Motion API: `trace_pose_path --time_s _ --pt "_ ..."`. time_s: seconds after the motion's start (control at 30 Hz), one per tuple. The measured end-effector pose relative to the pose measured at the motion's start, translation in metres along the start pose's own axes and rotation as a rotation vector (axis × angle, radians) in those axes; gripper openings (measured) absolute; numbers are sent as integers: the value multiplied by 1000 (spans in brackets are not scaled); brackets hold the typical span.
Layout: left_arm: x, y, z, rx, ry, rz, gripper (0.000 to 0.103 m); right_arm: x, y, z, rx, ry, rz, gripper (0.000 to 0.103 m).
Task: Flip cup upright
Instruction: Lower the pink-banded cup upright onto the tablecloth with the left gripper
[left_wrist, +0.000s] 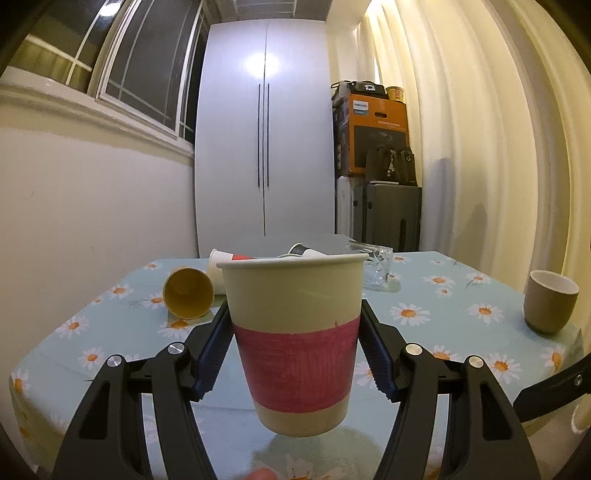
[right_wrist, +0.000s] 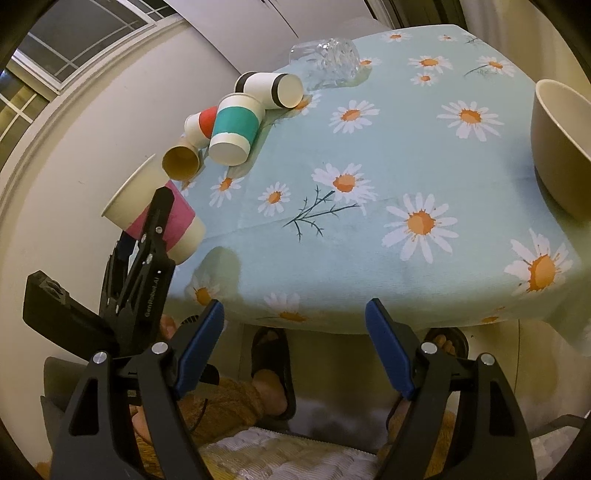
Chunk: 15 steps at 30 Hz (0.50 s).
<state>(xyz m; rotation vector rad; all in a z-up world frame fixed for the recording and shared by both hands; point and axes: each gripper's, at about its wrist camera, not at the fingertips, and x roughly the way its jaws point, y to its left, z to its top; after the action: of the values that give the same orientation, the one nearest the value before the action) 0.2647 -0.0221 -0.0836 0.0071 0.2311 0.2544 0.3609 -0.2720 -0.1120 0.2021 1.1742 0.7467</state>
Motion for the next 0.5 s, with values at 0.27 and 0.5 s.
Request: trace_pose_path --time_s 0.27,0.5 --pt "0 -4 -5 20 -6 14 66 2 0 0 2 14 -8 78" --pt "3 -2 -13 29 11 35 66 2 0 -1 1 16 -7 78"
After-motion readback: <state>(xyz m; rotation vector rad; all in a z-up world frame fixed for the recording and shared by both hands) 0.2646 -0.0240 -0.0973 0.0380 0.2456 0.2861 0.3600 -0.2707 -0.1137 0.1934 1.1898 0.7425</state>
